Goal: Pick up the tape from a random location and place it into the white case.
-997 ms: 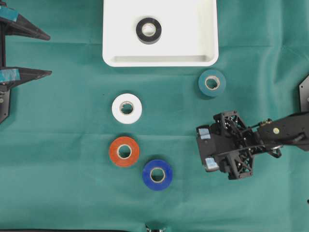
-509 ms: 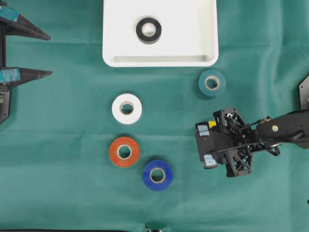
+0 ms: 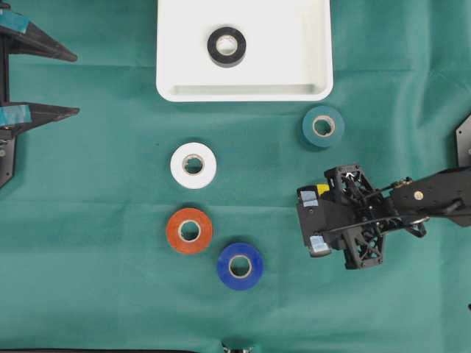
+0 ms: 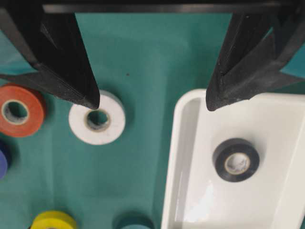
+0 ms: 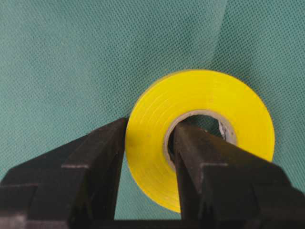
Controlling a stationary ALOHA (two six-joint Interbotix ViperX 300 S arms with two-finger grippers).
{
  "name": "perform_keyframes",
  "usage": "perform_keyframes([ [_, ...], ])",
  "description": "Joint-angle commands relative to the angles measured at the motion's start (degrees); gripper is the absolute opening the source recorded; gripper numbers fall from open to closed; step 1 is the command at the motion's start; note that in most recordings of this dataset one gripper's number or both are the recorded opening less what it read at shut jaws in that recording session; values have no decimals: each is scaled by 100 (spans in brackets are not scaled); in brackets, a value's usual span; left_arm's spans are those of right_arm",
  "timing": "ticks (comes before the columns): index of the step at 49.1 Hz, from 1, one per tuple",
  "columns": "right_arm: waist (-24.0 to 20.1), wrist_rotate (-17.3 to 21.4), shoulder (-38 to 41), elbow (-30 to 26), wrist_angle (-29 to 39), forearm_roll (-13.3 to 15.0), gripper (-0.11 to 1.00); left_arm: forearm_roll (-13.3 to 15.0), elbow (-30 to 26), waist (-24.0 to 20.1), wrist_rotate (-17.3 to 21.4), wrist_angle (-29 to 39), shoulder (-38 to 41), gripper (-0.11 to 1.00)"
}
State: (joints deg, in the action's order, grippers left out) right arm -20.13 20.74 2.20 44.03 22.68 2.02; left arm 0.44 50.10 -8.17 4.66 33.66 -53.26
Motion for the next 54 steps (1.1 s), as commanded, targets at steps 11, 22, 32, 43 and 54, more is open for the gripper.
perform_keyframes([
  [11,-18,18,-773,-527,1125,9,32,0,-70,-35,18,-44,35,98],
  [22,-26,18,-1222,-1002,1995,158,32,0,-79,-35,18,-44,35,98],
  [32,-18,18,-1441,-1397,2707,290,32,0,-70,-35,18,-44,35,98],
  [43,-44,26,-1687,-1793,3305,290,32,0,-79,-44,18,-44,35,98],
  [54,-53,26,-1846,-2276,3999,422,32,0,-70,-53,9,-44,35,98],
])
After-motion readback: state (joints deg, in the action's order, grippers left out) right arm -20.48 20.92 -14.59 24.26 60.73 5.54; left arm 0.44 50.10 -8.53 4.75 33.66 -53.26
